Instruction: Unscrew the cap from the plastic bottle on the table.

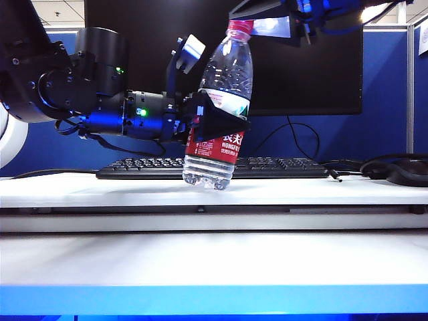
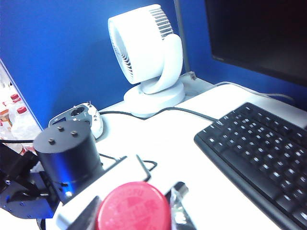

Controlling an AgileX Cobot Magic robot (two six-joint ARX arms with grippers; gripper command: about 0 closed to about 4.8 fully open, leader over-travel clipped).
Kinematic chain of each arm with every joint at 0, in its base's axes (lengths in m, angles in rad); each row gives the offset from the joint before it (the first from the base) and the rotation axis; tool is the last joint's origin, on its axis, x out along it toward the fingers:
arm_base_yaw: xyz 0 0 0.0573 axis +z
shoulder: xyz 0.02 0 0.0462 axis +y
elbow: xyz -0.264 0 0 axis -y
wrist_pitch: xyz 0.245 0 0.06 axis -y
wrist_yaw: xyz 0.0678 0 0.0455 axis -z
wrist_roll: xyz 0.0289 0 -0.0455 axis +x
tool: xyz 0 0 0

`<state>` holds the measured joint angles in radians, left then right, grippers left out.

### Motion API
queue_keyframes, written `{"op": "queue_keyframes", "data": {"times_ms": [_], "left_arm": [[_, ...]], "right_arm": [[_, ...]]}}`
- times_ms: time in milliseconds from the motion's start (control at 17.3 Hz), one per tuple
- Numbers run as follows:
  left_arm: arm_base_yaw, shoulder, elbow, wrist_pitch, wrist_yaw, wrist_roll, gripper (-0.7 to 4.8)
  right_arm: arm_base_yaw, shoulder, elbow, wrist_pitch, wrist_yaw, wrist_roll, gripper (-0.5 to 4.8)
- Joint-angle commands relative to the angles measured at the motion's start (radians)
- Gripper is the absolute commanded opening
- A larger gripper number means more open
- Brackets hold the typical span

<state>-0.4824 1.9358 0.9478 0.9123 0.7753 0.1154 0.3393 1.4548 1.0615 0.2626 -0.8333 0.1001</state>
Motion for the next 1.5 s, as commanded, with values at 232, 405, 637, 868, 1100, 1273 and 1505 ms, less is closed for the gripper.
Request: {"op": "queue_keyframes", "data": {"times_ms": [232, 405, 637, 868, 1100, 1273, 1505], "left_arm": [[0.005, 0.0, -0.002, -0.028, -0.027, -0.018, 2.35], [0.005, 0.0, -0.002, -0.03, -0.011, -0.018, 2.35], [0.005, 0.0, -0.002, -0.03, -0.011, -0.018, 2.35], [0.005, 0.0, -0.002, -0.036, -0.011, -0.018, 2.35], [0.005, 0.0, -0.002, -0.043, -0.012, -0.018, 2.36], [0.005, 0.0, -0.002, -0.043, -0.012, -0.018, 2.35], [0.005, 0.0, -0.002, -0.043, -0.012, -0.018, 2.35]], "right_arm": [[0.088, 0.03, 0.002, 0.04, -0.107, 0.032, 1.33], [0.089, 0.064, 0.005, 0.084, -0.192, 0.08, 1.33], [0.088, 0.068, 0.006, 0.112, -0.171, 0.091, 1.35], [0.088, 0.066, 0.015, 0.165, -0.12, 0.103, 1.35], [0.088, 0.066, 0.016, 0.213, -0.065, 0.118, 1.35], [0.088, 0.066, 0.016, 0.251, -0.032, 0.14, 1.35], [0.088, 0.066, 0.016, 0.273, -0.033, 0.159, 1.35]]}}
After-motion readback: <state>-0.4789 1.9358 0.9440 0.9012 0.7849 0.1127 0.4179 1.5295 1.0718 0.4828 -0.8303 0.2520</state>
